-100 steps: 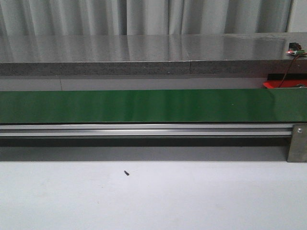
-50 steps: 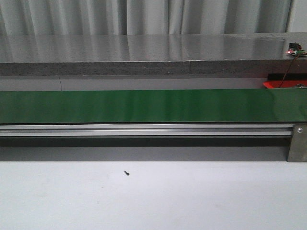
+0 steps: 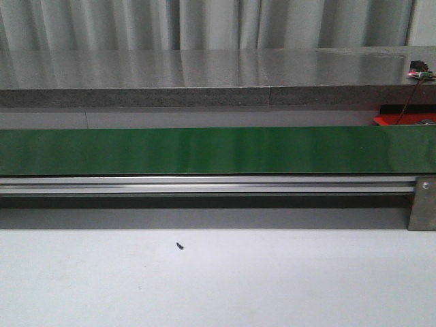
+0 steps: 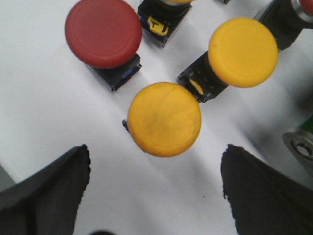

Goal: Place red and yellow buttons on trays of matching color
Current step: 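Lower the open left gripper onto a yellow button in the cluster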

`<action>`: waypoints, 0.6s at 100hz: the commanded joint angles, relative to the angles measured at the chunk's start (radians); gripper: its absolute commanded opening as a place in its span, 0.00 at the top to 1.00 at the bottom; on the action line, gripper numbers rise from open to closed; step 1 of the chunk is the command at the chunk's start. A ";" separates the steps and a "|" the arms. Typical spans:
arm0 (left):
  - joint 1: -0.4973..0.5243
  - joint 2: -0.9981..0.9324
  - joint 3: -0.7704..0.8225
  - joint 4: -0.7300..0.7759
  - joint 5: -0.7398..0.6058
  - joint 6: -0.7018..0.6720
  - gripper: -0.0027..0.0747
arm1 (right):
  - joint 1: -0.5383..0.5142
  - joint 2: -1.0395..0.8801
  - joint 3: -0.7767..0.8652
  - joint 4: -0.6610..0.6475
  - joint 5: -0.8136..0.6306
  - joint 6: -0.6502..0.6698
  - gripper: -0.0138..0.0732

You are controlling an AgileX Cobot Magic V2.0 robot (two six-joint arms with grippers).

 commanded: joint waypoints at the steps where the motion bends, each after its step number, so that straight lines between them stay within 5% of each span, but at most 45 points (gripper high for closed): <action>1: 0.003 -0.004 -0.041 -0.012 -0.060 -0.008 0.31 | -0.003 -0.019 -0.019 -0.002 -0.079 0.000 0.92; 22: 0.003 0.051 -0.076 -0.013 -0.069 -0.008 0.37 | -0.003 -0.019 -0.019 -0.002 -0.079 0.000 0.92; 60: 0.003 0.053 -0.076 -0.013 -0.086 -0.008 0.76 | -0.003 -0.019 -0.019 -0.002 -0.079 0.000 0.92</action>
